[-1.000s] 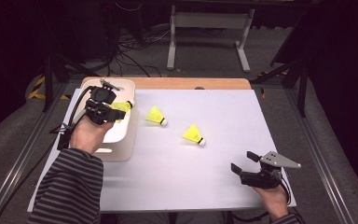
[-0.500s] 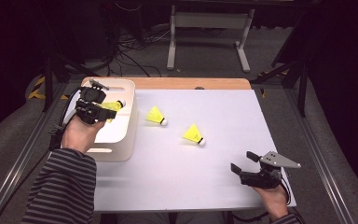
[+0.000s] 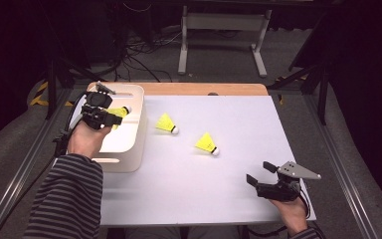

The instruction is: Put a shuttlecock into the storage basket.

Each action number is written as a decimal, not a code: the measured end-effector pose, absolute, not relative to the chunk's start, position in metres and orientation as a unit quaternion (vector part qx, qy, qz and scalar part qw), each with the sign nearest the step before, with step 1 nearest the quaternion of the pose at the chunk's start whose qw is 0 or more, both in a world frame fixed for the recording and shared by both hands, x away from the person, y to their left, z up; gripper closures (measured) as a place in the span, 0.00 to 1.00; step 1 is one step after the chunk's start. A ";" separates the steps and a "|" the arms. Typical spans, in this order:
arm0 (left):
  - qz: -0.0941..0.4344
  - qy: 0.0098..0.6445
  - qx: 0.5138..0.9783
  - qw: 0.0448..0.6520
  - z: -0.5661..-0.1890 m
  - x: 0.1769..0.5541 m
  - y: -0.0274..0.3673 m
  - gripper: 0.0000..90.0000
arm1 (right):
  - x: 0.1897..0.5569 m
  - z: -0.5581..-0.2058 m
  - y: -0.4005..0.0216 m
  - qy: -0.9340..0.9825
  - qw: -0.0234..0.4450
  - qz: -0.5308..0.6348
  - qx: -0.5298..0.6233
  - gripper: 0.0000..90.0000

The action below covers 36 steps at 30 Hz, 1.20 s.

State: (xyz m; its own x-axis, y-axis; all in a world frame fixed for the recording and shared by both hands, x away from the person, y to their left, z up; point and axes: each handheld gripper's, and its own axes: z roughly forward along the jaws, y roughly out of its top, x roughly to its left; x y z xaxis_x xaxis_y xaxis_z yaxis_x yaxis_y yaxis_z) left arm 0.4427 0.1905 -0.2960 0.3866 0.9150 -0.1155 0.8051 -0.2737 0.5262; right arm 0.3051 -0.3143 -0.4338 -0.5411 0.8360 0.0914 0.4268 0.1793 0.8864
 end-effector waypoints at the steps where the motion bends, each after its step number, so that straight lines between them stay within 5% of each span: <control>1: 0.106 0.544 0.791 0.260 -0.296 0.443 0.191 0.99 | 0.305 -0.434 -0.314 0.737 0.215 0.476 0.428 0.18; 36: 0.089 0.564 0.793 0.213 -0.330 0.485 0.186 0.98 | 0.305 -0.434 -0.314 0.738 0.213 0.477 0.427 0.18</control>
State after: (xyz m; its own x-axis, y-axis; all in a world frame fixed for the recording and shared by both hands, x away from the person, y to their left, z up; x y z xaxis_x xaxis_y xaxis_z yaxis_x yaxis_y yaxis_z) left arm 0.4845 0.1861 -0.3304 0.3479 0.9324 -0.0984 0.8566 -0.2734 0.4376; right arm 0.3053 -0.3143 -0.4339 -0.5447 0.8335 0.0926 0.4267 0.1804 0.8862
